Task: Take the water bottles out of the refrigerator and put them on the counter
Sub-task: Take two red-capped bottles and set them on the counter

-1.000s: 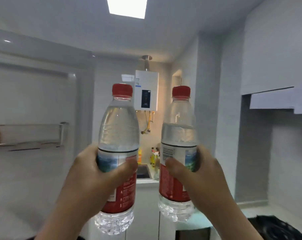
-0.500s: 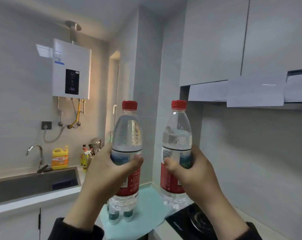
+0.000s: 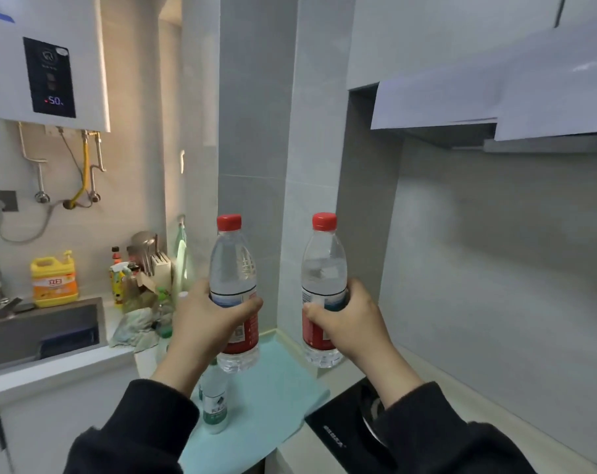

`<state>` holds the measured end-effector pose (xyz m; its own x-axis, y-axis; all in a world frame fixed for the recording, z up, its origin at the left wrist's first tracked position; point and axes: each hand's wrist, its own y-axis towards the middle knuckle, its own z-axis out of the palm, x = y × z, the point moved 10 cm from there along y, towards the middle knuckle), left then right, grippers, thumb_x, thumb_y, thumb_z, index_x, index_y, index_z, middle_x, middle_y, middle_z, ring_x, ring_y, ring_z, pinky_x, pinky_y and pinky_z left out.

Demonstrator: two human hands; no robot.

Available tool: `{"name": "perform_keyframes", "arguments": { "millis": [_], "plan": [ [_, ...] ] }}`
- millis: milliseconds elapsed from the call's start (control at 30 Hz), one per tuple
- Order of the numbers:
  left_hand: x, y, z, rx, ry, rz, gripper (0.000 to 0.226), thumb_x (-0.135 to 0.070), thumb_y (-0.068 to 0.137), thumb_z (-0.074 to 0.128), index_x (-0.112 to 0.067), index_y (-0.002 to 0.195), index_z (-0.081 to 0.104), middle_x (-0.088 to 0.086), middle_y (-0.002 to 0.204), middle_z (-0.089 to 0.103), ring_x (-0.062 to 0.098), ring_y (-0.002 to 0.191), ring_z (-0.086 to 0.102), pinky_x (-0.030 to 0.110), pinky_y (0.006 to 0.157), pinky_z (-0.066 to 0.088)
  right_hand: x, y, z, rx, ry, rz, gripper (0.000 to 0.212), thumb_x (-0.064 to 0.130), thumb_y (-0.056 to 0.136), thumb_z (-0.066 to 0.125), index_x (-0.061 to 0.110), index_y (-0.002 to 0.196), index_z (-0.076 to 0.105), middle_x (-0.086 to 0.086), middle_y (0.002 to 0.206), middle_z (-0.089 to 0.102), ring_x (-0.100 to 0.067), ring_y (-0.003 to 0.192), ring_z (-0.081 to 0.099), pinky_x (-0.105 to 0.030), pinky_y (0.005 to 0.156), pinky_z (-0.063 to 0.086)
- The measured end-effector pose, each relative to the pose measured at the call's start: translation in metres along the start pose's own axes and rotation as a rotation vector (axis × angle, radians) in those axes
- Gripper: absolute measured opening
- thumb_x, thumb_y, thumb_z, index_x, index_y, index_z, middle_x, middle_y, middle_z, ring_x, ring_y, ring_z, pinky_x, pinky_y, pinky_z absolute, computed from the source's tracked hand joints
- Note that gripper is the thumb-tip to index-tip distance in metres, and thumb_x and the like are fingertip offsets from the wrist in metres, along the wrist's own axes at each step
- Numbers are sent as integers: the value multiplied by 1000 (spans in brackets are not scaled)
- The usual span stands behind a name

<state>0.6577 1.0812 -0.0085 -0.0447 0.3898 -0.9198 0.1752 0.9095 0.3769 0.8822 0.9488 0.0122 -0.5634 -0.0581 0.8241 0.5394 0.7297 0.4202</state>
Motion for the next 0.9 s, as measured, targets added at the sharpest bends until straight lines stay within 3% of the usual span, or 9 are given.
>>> {"name": "perform_keyframes", "arguments": {
  "millis": [67,133,200,400,567,700,900],
  "plan": [
    [29,26,23,-37,8,-22,62,-44,48,86,-27,104,67,-4,93,75,21,87,71,42,79,57,-34,34,14,34,12,8,39,42,66,82,38,93,53,20,89,64,14,76,59,-12,57,40],
    [55,46,41,-65,28,-44,54,-38,49,90,-27,97,67,-4,87,76,19,82,72,36,71,56,-60,62,26,67,22,18,40,42,66,82,39,93,53,20,89,65,18,78,58,-10,57,40],
    [86,73,66,-93,69,-71,51,-36,49,91,-27,94,67,-5,84,75,16,79,73,31,65,55,-92,100,44,120,28,26,41,43,64,81,39,93,53,19,92,65,11,79,60,-12,59,42],
    [189,137,114,-221,146,-236,62,-49,44,81,-26,100,66,-6,90,74,17,82,71,40,74,58,-191,199,117,236,-13,68,46,43,61,77,33,98,53,6,104,62,-8,89,61,-29,72,52],
    [285,153,142,-353,94,-377,38,-25,57,82,-31,89,60,-16,73,71,7,65,67,24,52,50,-287,228,187,284,-7,181,38,40,57,73,32,90,56,6,92,66,-1,67,64,-15,47,47],
    [353,161,152,-431,56,-482,37,-18,59,76,-29,89,57,-1,69,70,6,49,62,19,42,45,-350,231,246,326,-17,259,31,37,56,77,33,82,60,12,82,68,4,69,64,-15,51,45],
    [436,183,158,-494,54,-571,42,-22,58,72,-28,96,55,6,81,70,32,74,68,46,66,59,-406,238,329,424,-61,315,25,33,60,76,21,77,62,3,71,69,-10,59,65,-34,53,56]
  ]
}}
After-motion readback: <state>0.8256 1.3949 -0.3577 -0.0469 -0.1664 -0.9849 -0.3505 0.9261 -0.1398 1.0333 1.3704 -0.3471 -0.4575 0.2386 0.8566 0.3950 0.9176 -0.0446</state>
